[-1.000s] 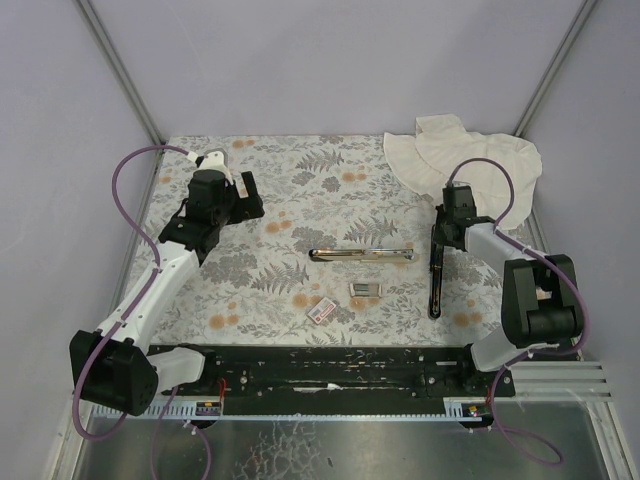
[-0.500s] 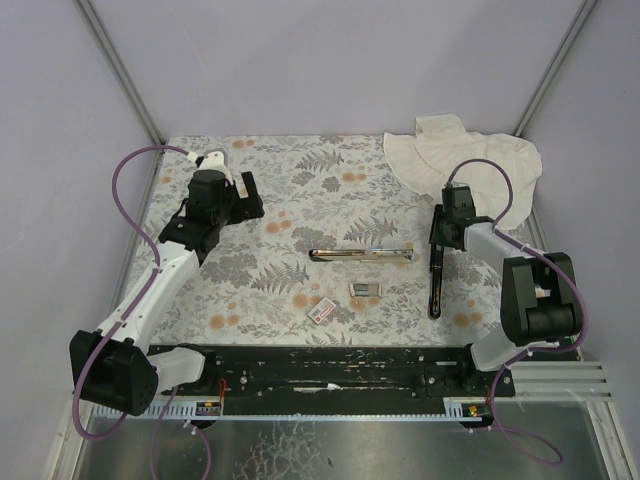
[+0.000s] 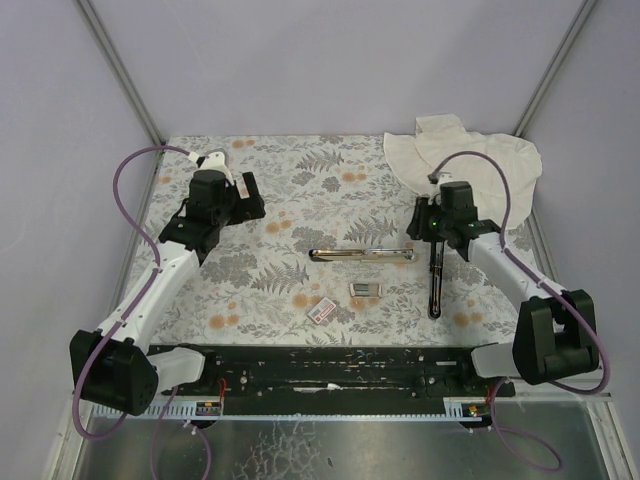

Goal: Load the staples into the stapler

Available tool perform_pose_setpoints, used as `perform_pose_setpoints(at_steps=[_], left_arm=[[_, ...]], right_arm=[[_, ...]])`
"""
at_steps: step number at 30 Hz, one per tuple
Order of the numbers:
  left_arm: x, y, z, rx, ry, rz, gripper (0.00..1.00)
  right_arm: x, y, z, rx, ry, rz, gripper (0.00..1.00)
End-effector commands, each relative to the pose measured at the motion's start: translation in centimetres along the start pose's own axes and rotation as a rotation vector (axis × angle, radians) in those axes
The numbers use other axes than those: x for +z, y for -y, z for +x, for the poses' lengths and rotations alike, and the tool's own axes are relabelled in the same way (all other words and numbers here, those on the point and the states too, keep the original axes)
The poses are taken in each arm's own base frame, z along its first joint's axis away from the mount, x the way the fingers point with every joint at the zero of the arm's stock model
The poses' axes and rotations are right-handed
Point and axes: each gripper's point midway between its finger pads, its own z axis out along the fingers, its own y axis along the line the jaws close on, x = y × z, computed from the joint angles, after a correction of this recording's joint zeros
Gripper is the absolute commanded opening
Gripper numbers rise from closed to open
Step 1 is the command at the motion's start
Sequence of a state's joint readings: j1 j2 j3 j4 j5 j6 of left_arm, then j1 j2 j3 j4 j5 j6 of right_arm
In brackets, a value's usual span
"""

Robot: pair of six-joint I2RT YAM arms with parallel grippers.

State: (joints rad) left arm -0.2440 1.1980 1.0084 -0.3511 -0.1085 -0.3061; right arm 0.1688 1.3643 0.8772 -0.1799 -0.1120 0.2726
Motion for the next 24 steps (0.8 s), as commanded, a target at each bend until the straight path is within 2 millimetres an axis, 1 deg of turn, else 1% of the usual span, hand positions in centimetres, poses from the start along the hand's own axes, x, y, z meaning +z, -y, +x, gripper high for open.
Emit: perform_pose_setpoints(at_steps=[1, 5, 8, 9, 12, 15, 20, 24], left_arm=[[0.3, 0.3, -0.3, -0.013, 0.008, 0.02, 1.0], [0.4, 0.3, -0.2, -0.012, 0.004, 0.017, 1.0], [0.4, 0.2, -0.2, -0.014, 0.005, 0.015, 1.0], [0.4, 0.2, -0.2, -0.014, 0.005, 0.014, 1.0], [0.4, 0.3, -0.2, -0.014, 0.004, 0.016, 1.0], [0.4, 0.2, -0.2, -0.013, 0.007, 0.015, 1.0], [0.2, 0.3, -0.3, -0.014, 0.01, 0.019, 1.0], [0.1, 0.3, -0.4, -0.015, 0.014, 0.021, 1.0]], right_arm=[[-1.0, -7.1, 3.9, -0.124, -0.111, -0.176, 0.45], [-0.9, -9.9, 8.0, -0.129, -0.196, -0.188, 0.45], [-0.9, -11.1, 10.3, -0.108, -0.233, -0.155, 0.46], [-0.8, -11.3, 10.7, -0.087, -0.24, -0.142, 0.47], [-0.7, -11.8, 11.7, -0.033, -0.233, -0.098, 0.52], [-0.5, -12.2, 12.1, -0.011, -0.223, -0.062, 0.52], [-0.1, -12.3, 12.8, -0.022, -0.231, 0.006, 0.53], [0.2, -12.7, 13.2, -0.034, -0.233, 0.02, 0.53]])
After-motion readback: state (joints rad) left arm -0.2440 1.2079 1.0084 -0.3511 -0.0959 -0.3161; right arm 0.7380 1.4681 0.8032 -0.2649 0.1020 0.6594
